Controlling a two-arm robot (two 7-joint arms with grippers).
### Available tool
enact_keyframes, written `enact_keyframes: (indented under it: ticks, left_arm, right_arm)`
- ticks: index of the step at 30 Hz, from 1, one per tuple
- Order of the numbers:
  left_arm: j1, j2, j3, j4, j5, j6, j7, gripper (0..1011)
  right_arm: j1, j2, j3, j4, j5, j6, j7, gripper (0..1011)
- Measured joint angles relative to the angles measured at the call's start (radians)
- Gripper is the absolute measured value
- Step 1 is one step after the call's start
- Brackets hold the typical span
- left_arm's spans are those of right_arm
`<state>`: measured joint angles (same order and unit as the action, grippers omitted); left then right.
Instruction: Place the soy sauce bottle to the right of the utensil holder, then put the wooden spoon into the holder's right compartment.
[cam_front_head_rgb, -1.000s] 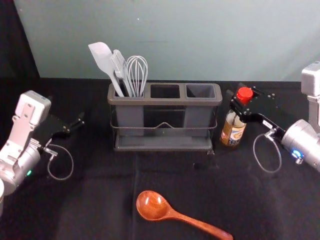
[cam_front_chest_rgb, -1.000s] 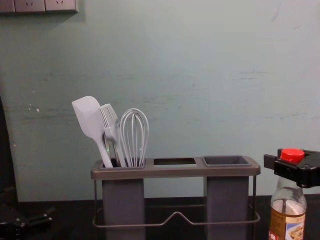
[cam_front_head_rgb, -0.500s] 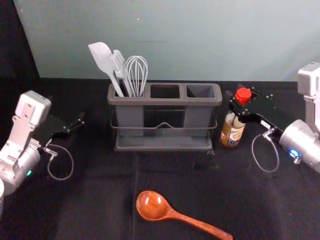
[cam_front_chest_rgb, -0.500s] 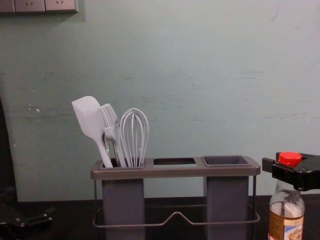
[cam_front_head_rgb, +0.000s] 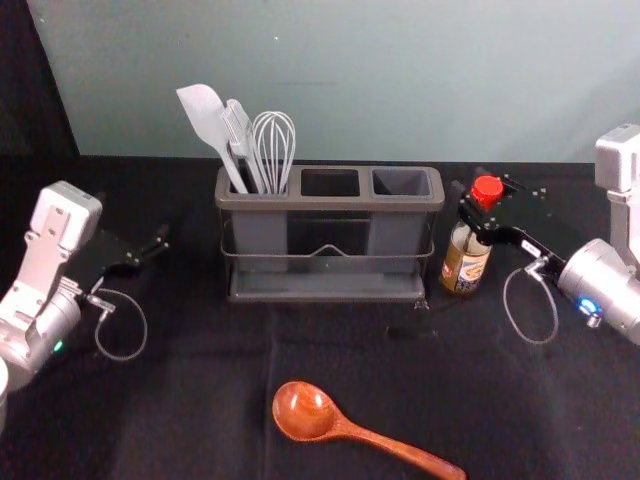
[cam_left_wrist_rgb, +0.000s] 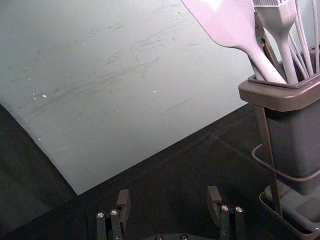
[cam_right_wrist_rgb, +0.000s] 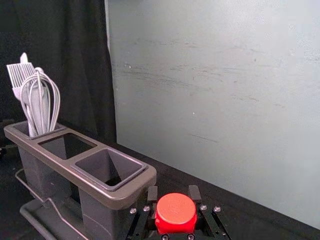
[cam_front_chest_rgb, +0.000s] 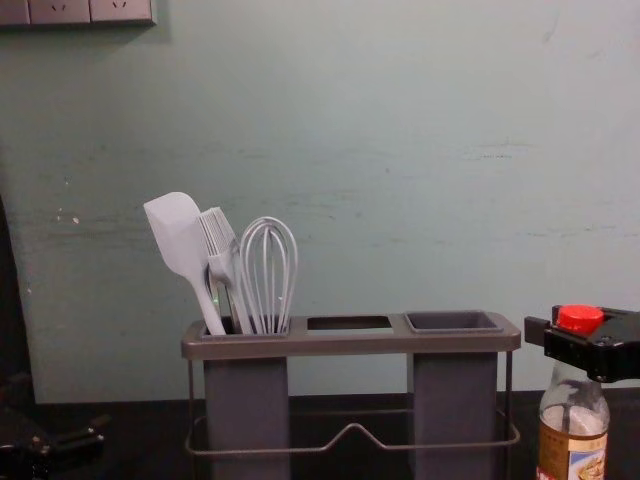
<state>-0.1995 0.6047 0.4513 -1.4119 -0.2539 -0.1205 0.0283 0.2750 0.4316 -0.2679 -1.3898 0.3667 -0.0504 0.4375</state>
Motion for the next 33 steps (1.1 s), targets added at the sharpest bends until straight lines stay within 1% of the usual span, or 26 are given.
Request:
enact_keyframes:
  ticks: [8,10,12,13,16,17,18,21,22,25,26,27,30,33]
  left_arm:
    - [0.0,0.0,0.0,0.0,0.0,0.0,0.0,1005]
    - [0.0,0.0,0.0,0.0,0.0,0.0,0.0,1005]
    - [0.0,0.0,0.0,0.0,0.0,0.0,0.0,1005]
    - [0.0,0.0,0.0,0.0,0.0,0.0,0.0,1005]
    - [0.0,0.0,0.0,0.0,0.0,0.0,0.0,1005]
    - [0.0,0.0,0.0,0.0,0.0,0.0,0.0,1005]
    - [0.0,0.0,0.0,0.0,0.0,0.0,0.0,1005]
    - [0.0,0.0,0.0,0.0,0.0,0.0,0.0,1005]
    - [0.0,0.0,0.0,0.0,0.0,0.0,0.0,1005]
    - [0.0,0.0,0.0,0.0,0.0,0.0,0.0,1005]
    - [0.0,0.0,0.0,0.0,0.0,0.0,0.0,1005]
    - [0.0,0.0,0.0,0.0,0.0,0.0,0.0,1005]
    - [0.0,0.0,0.0,0.0,0.0,0.0,0.0,1005]
    - [0.0,0.0,0.0,0.0,0.0,0.0,0.0,1005]
  right_arm:
    - [-0.001,0.001,0.0,-0.001,0.0,0.0,-0.001,384]
    - [-0.001,0.001,0.0,-0.001,0.001,0.0,-0.001,416]
    - [-0.001,0.001,0.0,-0.002,0.001,0.0,-0.001,498]
    - [-0.001,0.001,0.0,-0.002,0.001,0.0,-0.001,498]
    - [-0.001,0.001,0.0,-0.002,0.001,0.0,-0.001,624]
    - [-0.001,0.001,0.0,-0.002,0.001,0.0,-0.001,640]
    - [-0.001,0.001,0.0,-0.002,0.001,0.0,-0.001,696]
    - [-0.001,0.001,0.0,-0.002,0.001,0.0,-0.001,750]
    - [-0.001,0.001,0.0,-0.002,0.001,0.0,-0.001,812]
    - [-0.001,0.001,0.0,-0.002,0.001,0.0,-0.002,866]
    - [-0.001,0.001,0.0,-0.002,0.001,0.0,-0.003,917]
    - [-0.001,0.001,0.0,-0.002,0.001,0.0,-0.003,947]
    - [-0.001,0.001,0.0,-0.002,0.001,0.0,-0.003,1004]
    - [-0.001,0.001,0.0,-0.002,0.001,0.0,-0.003,1004]
